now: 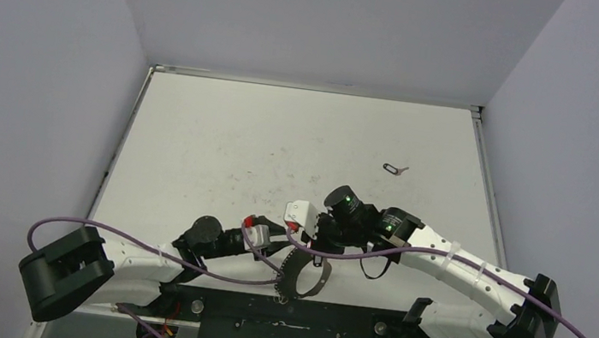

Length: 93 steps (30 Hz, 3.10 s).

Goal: Put the keys on the keyring

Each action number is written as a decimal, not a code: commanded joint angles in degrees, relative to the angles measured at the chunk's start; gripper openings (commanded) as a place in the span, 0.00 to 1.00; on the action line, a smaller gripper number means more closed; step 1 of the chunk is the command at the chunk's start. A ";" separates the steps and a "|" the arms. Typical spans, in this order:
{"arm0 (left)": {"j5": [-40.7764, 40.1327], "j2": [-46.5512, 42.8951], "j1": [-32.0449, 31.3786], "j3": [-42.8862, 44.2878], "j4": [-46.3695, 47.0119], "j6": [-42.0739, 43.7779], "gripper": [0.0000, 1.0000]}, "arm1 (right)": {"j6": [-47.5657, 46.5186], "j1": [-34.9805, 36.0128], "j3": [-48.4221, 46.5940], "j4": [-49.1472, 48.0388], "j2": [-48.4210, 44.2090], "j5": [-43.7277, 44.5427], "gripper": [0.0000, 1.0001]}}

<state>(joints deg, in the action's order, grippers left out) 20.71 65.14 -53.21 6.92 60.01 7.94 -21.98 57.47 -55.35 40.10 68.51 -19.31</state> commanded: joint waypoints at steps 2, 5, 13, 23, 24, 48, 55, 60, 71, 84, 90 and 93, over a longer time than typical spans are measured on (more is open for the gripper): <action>-0.02 -3.40 -0.32 0.91 3.18 1.03 0.25 | -0.87 -0.21 -1.95 -7.03 0.24 -3.92 0.00; -2.45 -10.55 -0.40 0.74 -3.93 2.51 0.25 | -1.19 -0.22 -3.53 -9.97 0.78 -5.80 0.00; -8.64 -32.80 -0.58 1.39 -27.05 7.24 0.25 | -0.34 0.44 -8.46 -17.36 4.37 -10.22 0.00; -11.49 -40.35 -0.58 0.42 -33.78 7.94 0.25 | 3.91 0.55 -2.31 -30.74 5.57 -8.15 0.00; -11.42 -39.70 -0.59 0.40 -33.50 8.03 0.25 | 3.77 0.43 -1.24 -30.81 5.70 -7.80 0.00; 1.40 -16.73 -1.38 -0.31 -14.07 5.23 0.31 | 3.06 -0.41 9.33 -19.69 -0.89 -6.99 0.00; 2.97 -13.46 -2.94 0.13 -13.08 6.30 0.32 | 3.83 -0.43 8.89 -19.09 0.58 -6.33 0.00; 3.53 -11.86 -3.37 -0.15 -13.37 6.86 0.32 | 4.43 -0.43 8.18 -18.90 1.44 -6.38 0.00; 3.00 -4.75 -4.01 1.56 -9.21 8.33 0.26 | 4.93 -0.34 7.37 -19.27 2.15 -7.41 0.00; 1.40 -1.81 -4.18 2.40 -7.57 9.19 0.23 | 4.76 -0.30 7.37 -19.17 2.58 -7.90 0.00; 1.48 -0.81 -4.28 3.07 -6.66 9.28 0.25 | 4.93 -0.34 7.19 -19.27 2.68 -8.25 0.00; 1.71 -0.03 -4.28 3.24 -5.68 9.20 0.23 | 4.92 -0.32 7.23 -19.27 2.62 -8.37 0.00</action>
<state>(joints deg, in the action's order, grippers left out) 22.31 64.20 -57.08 7.79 49.95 16.97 -17.34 57.36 -45.65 22.81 71.05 -26.30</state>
